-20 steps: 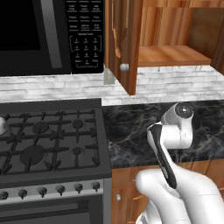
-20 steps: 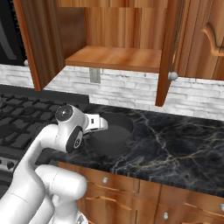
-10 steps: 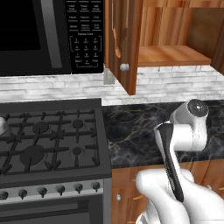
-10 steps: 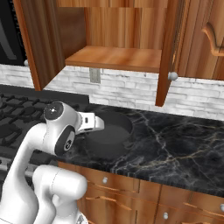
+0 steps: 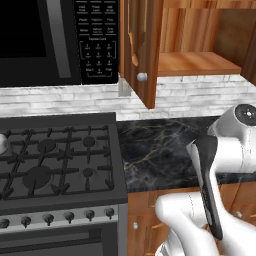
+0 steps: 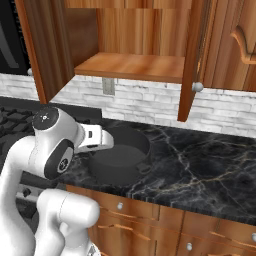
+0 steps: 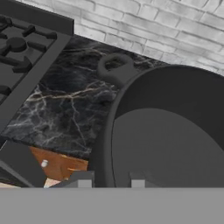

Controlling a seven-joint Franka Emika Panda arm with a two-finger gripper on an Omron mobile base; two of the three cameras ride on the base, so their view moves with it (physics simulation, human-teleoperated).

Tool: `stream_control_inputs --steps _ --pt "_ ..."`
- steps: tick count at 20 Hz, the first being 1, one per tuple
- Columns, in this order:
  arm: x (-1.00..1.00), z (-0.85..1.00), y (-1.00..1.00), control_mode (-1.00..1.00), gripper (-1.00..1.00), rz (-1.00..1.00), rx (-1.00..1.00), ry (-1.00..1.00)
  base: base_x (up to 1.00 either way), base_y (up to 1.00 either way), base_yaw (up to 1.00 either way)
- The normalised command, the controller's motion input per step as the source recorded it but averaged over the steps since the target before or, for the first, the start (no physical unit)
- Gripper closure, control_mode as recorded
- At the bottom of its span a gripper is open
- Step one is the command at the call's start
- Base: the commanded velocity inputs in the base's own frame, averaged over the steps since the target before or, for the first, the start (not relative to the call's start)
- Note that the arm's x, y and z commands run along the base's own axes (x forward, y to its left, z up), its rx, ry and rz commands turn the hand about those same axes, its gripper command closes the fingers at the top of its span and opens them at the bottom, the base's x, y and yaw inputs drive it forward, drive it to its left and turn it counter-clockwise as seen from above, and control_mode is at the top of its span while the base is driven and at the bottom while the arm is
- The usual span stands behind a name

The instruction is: Pick the kettle from the cabinet and place it on a stove burner. Then pick the pot from the counter and place it on another stove burner. Finally, turn both burners on.

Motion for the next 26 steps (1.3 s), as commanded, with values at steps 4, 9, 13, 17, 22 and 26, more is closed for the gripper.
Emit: stream_control_inputs --steps 4,9,13,17,22,26 --pt "-0.70 0.16 0.00 -1.00 1.00 0.00 0.01 0.00 0.00 0.00 0.00" --pt "-0.68 0.04 0.00 -1.00 1.00 0.00 0.00 0.00 0.00 0.00 0.00" --pt "-0.52 0.00 0.02 -1.00 1.00 0.00 0.00 0.00 0.00 0.00 0.00" --pt "-0.15 -0.01 0.00 -1.00 1.00 0.00 0.00 -0.01 0.00 0.00 0.00" --pt "-0.06 0.00 0.00 -1.00 1.00 0.00 0.00 0.00 0.00 0.00 0.00" --pt "-0.04 0.00 0.00 1.00 1.00 0.00 0.00 -0.01 -0.23 0.06 0.01"
